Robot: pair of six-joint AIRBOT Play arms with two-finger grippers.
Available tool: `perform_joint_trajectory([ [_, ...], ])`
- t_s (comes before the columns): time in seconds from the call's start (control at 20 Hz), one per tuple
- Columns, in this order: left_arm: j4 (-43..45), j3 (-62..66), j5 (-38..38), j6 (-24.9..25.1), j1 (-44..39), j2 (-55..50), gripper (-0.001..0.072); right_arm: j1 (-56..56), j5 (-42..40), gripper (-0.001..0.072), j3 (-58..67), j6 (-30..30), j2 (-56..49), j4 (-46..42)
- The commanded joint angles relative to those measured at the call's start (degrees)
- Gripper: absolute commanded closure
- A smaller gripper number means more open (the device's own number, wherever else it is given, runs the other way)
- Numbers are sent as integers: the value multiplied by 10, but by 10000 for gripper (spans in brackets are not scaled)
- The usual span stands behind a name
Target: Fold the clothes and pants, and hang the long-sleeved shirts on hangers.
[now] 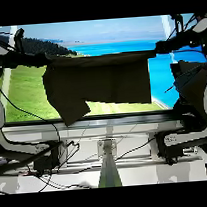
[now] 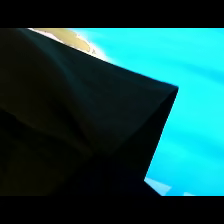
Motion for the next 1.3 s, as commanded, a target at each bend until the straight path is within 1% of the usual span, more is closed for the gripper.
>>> perform_joint_trajectory([
  [0.0,2,-23,-28,-14,-5,1,686,-4,-31,701,-124,-8,35,18],
  [0.1,16,-28,-58,-14,-4,1,685,-4,-26,701,-161,-8,41,5],
  [0.2,50,-28,-91,-14,-1,1,681,-4,-4,697,-175,-7,40,2],
  [0.25,59,-29,-97,-14,-2,1,557,-4,-2,621,-175,-7,40,2],
  [0.3,59,-29,-106,-14,-2,1,249,-4,-6,427,-174,-5,40,3],
  [0.35,59,-29,-106,-14,-2,1,1,-4,-16,269,-174,2,40,4],
  [0.4,59,-29,-106,-14,-2,1,12,-4,-24,238,-174,18,41,3],
  [0.45,61,-28,-106,-16,1,2,15,-5,-25,238,-169,28,41,-2],
  [0.5,70,-27,-107,-31,5,6,18,-5,-17,240,-160,33,42,-18],
  [0.55,94,-24,-109,-48,12,16,42,-5,8,240,-145,34,46,-51],
  [0.6,135,-19,-115,-56,21,32,139,-7,46,240,-129,33,54,-105],
  [0.65,183,-17,-119,-58,33,60,164,-14,85,240,-115,33,69,-174],
  [0.7,215,-17,-120,-58,46,93,165,-27,103,241,-113,31,90,-227],
  [0.75,221,-17,-124,-57,64,130,165,-49,112,242,-117,28,114,-249],
  [0.85,208,-42,-124,-56,103,207,182,-108,113,264,-144,26,161,-219],
  [0.95,197,-120,-92,-56,146,286,183,-169,96,264,-208,5,209,-154],
  [1.0,194,-176,-83,-56,167,321,230,-190,79,264,-244,5,225,-117],
  [1.1,165,-291,-63,-56,196,368,233,-205,45,263,-318,5,244,-44],
  [1.15,140,-352,-31,-58,200,386,233,-203,28,262,-351,5,245,-12],
  [1.25,83,-446,-13,-49,197,391,232,-191,-13,263,-399,5,245,34],
])
